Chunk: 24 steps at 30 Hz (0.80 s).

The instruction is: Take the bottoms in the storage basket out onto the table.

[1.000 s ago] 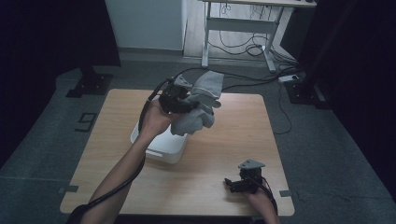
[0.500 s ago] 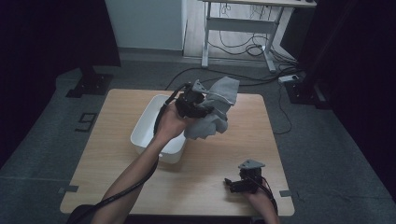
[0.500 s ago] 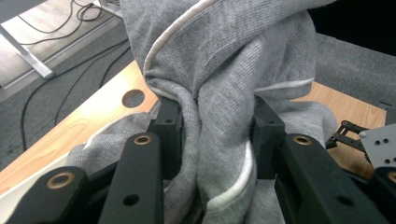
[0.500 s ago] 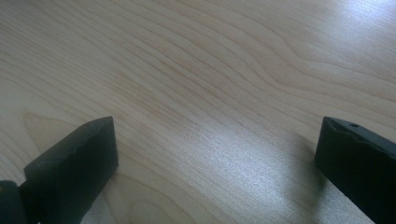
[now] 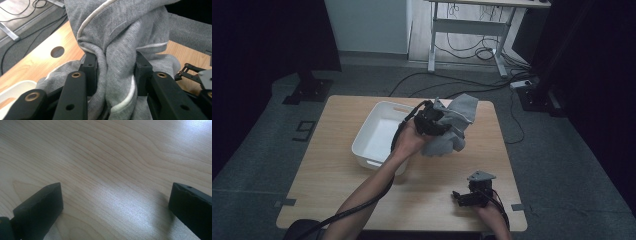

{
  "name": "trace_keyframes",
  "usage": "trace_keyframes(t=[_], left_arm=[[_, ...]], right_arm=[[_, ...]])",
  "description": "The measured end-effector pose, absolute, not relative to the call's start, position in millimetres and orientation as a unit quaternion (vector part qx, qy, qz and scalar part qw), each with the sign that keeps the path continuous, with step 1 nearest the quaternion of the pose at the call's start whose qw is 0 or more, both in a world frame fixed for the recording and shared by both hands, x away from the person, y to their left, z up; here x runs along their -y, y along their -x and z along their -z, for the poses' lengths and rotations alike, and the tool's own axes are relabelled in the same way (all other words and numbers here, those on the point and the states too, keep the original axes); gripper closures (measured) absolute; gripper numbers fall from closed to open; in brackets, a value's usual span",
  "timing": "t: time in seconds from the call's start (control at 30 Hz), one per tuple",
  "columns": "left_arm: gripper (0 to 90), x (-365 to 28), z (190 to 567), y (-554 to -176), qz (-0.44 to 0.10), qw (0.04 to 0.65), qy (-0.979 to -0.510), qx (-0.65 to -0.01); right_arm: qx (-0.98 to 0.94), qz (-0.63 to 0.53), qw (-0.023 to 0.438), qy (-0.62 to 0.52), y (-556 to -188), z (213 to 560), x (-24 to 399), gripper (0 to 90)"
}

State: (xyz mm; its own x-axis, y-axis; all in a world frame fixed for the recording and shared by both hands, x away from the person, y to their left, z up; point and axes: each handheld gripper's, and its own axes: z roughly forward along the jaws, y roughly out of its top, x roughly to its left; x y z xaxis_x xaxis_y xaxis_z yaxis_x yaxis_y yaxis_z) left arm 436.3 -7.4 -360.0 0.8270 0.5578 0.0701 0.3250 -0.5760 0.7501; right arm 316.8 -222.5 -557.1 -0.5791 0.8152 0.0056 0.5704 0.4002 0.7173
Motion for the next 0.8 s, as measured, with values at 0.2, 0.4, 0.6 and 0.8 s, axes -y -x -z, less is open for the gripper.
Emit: trace_keyframes(t=[0.2,0.4,0.6,0.8], left_arm=[[62.3,15.6,384.1,-440.1,-0.141,0.38,-0.878,-0.256],[62.1,24.9,406.8,-440.6,-0.14,0.371,-0.882,-0.254],[61.9,29.7,427.1,-441.0,-0.138,0.369,-0.882,-0.258],[61.6,32.2,444.9,-442.1,-0.135,0.361,-0.884,-0.265]], right_arm=[[-0.819,-0.348,0.175,-0.422,-316.8,557.1,222.9,0.0],[-0.819,-0.348,0.175,-0.421,-316.8,557.1,223.1,0.0],[-0.82,-0.349,0.174,-0.42,-316.9,557.1,223.2,0.0],[-0.82,-0.348,0.173,-0.421,-316.6,557.0,223.2,0.0]])
